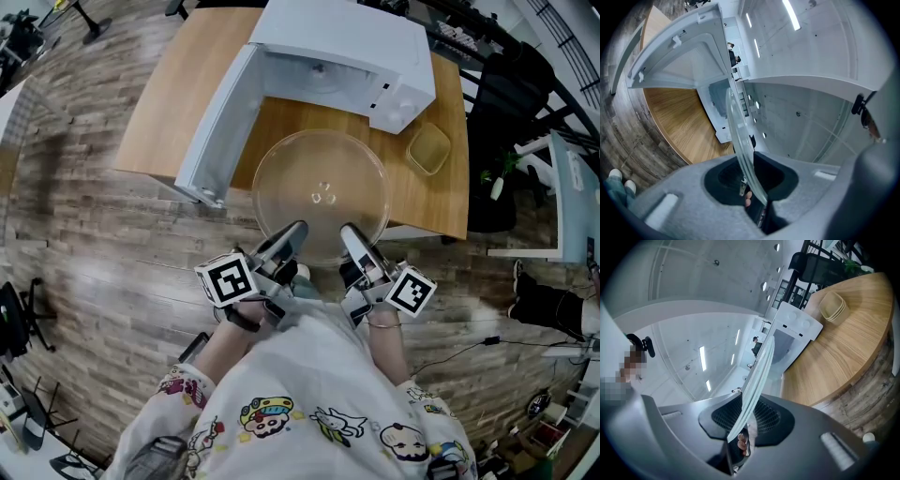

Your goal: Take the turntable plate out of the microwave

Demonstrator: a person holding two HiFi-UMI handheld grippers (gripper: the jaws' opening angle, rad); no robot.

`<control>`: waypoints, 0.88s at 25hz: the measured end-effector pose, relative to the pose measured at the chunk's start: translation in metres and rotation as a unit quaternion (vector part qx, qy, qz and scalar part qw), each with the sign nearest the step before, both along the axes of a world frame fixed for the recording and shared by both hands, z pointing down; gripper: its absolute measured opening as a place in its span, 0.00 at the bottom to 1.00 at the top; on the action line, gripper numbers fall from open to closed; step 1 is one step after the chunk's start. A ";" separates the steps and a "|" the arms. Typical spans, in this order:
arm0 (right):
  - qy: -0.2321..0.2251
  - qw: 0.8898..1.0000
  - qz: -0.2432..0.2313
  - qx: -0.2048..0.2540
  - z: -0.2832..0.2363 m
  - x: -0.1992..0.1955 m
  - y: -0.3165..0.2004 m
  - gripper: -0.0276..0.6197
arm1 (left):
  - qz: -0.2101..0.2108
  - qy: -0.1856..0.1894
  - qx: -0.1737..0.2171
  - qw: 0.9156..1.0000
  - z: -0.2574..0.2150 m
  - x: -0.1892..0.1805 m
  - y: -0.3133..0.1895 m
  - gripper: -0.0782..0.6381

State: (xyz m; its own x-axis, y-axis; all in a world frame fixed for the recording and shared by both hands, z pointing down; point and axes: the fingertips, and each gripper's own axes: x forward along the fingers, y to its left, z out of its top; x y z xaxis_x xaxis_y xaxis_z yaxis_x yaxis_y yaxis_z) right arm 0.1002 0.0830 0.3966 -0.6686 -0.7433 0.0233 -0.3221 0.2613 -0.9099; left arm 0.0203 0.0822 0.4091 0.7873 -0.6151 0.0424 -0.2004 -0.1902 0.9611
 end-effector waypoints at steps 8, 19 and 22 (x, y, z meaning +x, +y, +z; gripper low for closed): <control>0.005 1.000 -0.003 0.000 0.002 0.001 0.000 0.18 | 0.005 -0.010 0.013 1.000 0.000 0.001 -0.003 0.19; 0.011 1.000 -0.003 0.003 0.003 0.002 -0.001 0.18 | 0.011 -0.008 0.020 1.000 -0.003 0.003 -0.006 0.19; 0.009 1.000 -0.003 0.006 0.001 0.002 -0.002 0.18 | 0.016 -0.011 0.027 0.999 -0.005 0.003 -0.008 0.19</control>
State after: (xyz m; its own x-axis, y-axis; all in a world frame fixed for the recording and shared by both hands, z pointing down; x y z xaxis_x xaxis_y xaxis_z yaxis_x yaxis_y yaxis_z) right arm 0.1022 0.0815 0.3980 -0.6730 -0.7391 0.0274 -0.3371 0.2736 -0.9008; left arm 0.0237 0.0745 0.4042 0.8062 -0.5910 0.0270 -0.2138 -0.2485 0.9447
